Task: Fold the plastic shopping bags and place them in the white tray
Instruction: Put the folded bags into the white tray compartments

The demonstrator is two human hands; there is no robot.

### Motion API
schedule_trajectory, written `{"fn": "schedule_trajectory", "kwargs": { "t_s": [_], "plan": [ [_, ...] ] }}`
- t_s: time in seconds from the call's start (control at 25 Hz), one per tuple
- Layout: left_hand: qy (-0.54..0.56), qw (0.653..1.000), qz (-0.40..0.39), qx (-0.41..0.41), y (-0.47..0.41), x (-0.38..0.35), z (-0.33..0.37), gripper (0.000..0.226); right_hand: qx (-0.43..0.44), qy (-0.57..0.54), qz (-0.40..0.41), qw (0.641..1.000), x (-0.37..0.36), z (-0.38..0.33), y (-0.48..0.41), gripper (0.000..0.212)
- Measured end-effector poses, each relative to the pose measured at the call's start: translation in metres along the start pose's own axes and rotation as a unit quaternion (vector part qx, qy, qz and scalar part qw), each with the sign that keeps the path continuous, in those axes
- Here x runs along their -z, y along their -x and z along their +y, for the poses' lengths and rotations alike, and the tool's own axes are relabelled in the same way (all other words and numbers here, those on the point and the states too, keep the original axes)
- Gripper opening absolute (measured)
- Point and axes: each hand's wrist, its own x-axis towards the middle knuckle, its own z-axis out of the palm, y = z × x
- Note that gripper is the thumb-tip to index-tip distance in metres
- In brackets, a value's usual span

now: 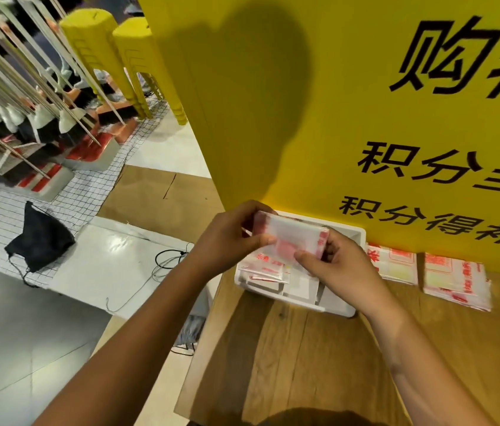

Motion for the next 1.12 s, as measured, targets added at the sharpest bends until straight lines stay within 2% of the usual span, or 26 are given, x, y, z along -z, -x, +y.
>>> {"fn": "schedule_trajectory", "kwargs": {
  "t_s": [0.16, 0.24, 0.4, 0.52, 0.64, 0.68, 0.76, 0.84, 0.92, 1.04, 1.12],
  "plan": [
    [-0.019, 1.0, 0.005, -0.005, -0.014, -0.007, -0.006, 0.058, -0.037, -0.046, 0.032, 0.998, 0.0, 0.002, -0.006, 0.043],
    [-0.005, 1.0, 0.018, 0.009, -0.021, -0.009, -0.014, 0.063, -0.066, -0.07, 0.062, 0.993, -0.007, 0.006, -0.006, 0.042],
    [0.017, 0.996, 0.084, 0.021, -0.032, -0.011, -0.024, 0.048, -0.095, -0.021, 0.065, 0.993, -0.031, 0.013, -0.006, 0.014],
    [0.015, 0.993, 0.116, 0.017, -0.042, -0.011, -0.029, 0.033, -0.116, -0.075, 0.064, 0.988, -0.043, 0.012, -0.01, 0.013],
    [-0.012, 0.994, 0.11, -0.018, -0.045, -0.009, -0.041, 0.031, -0.14, -0.09, 0.081, 0.983, -0.055, 0.01, -0.017, 0.018],
    [-0.031, 0.994, 0.099, -0.036, -0.041, -0.008, -0.047, 0.032, -0.14, -0.072, 0.09, 0.983, -0.059, 0.012, -0.019, 0.017],
    [-0.102, 0.99, 0.078, -0.059, -0.026, -0.007, -0.06, 0.04, -0.106, 0.048, 0.119, 0.986, -0.063, 0.018, -0.022, 0.016],
    [-0.157, 0.985, 0.058, -0.037, -0.008, -0.008, -0.07, 0.047, -0.054, 0.176, 0.141, 0.973, -0.062, 0.024, -0.023, 0.023],
    [-0.171, 0.985, 0.034, -0.012, 0.007, -0.012, -0.076, 0.054, -0.034, 0.193, 0.141, 0.97, -0.061, 0.025, -0.022, 0.027],
    [-0.137, 0.99, 0.01, 0.003, 0.017, -0.017, -0.074, 0.063, -0.028, 0.185, 0.138, 0.973, -0.061, 0.026, -0.019, 0.028],
    [-0.12, 0.992, -0.022, 0.003, 0.021, -0.018, -0.071, 0.079, -0.024, 0.204, 0.151, 0.967, -0.06, 0.027, -0.016, 0.027]
  ]
}}
